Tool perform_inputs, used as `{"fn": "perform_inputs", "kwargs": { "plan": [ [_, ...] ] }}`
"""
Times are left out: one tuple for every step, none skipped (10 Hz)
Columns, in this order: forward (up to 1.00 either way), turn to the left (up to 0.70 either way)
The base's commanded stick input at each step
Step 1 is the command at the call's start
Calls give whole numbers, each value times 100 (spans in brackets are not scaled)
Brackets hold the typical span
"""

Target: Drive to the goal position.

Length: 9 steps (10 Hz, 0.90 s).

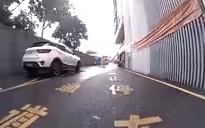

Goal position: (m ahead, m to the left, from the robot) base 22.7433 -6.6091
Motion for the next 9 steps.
{"fn": "perform_inputs", "kwargs": {
  "plan": [
    [70, 0],
    [70, 0],
    [70, 0],
    [70, 0],
    [70, 0],
    [70, 0],
    [70, 0],
    [70, 0],
    [70, 0]
  ]
}}
